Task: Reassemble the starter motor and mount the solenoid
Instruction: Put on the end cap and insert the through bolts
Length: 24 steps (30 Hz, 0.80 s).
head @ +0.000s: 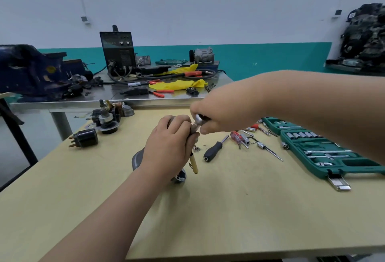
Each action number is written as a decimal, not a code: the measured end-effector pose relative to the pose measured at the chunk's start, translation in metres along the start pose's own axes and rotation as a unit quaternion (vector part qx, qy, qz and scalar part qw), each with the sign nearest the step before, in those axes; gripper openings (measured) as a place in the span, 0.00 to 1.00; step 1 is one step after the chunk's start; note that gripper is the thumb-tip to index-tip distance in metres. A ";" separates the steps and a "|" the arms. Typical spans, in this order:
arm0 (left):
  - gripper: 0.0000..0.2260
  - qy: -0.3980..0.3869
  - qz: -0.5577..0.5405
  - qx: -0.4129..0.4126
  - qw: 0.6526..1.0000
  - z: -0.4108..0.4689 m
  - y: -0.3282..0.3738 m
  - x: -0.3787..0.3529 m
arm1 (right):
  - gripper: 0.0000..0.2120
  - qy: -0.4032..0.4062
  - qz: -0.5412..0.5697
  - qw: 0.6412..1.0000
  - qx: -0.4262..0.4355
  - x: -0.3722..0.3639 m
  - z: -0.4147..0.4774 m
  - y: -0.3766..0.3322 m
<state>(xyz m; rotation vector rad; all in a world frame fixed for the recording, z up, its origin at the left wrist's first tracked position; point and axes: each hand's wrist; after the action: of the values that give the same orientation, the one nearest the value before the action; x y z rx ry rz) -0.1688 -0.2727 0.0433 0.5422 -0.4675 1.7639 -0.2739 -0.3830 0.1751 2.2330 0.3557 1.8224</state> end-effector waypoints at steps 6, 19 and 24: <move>0.15 0.003 -0.001 0.002 1.000 -0.001 -0.003 0.000 | 0.05 0.037 -0.027 0.999 0.019 -0.006 0.003 0.009; 0.15 0.013 0.014 0.026 1.000 -0.002 -0.002 -0.006 | 0.10 0.066 -0.109 0.990 0.055 -0.031 0.002 0.016; 0.15 0.027 0.006 0.015 0.999 -0.004 0.000 -0.006 | 0.07 0.108 -0.180 0.974 0.088 -0.025 0.006 0.011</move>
<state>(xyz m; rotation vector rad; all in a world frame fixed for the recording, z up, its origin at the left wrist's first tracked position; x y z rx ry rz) -0.1678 -0.2746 0.0366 0.5122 -0.4079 1.7960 -0.2726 -0.4015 0.1547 1.9126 0.9297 1.8921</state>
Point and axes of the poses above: each hand's wrist, its own z-axis towards the middle knuckle, its own x-axis out of the back of the hand, y = z × x, and after that the axes turned 2 degrees about -y, right-handed
